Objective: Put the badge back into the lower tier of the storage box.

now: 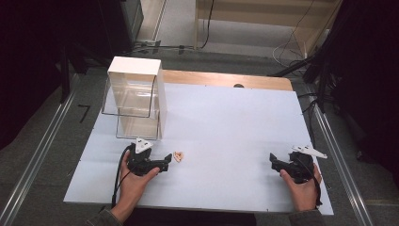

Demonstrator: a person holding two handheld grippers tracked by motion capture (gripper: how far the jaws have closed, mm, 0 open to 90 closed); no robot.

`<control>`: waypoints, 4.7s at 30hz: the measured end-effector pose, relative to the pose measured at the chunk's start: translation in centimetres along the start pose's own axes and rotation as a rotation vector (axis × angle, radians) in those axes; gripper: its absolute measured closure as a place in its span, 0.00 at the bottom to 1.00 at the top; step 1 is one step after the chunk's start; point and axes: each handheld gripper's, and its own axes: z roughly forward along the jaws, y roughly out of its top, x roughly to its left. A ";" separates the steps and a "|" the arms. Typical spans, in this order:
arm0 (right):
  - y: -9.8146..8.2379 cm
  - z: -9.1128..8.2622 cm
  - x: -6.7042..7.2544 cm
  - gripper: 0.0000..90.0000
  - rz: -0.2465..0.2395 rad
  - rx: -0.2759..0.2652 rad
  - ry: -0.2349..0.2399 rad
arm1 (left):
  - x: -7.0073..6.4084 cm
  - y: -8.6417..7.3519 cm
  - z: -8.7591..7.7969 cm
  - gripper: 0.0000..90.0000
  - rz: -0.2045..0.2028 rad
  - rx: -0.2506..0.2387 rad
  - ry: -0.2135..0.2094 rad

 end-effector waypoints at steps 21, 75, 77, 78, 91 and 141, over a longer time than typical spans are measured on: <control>0.0 -0.1 0.1 0.12 -0.003 0.003 0.002 | -1.0 0.4 0.8 0.16 0.014 0.007 -0.028; -0.1 0.0 0.1 0.12 -0.002 0.013 0.015 | -3.0 1.3 2.8 0.40 0.083 0.038 -0.057; -0.1 0.0 0.1 0.12 -0.002 0.013 0.015 | -3.2 1.3 2.8 0.43 0.091 0.038 -0.063; -0.1 0.0 0.1 0.12 -0.003 0.013 0.015 | -3.3 1.3 2.8 0.45 0.095 0.040 -0.064; -0.1 0.0 0.1 0.12 -0.002 0.014 0.017 | -4.0 1.3 3.0 0.74 0.112 0.044 -0.129; -0.1 -0.1 0.1 0.12 0.002 0.009 0.013 | -3.4 2.3 0.6 0.99 0.055 -0.053 -0.263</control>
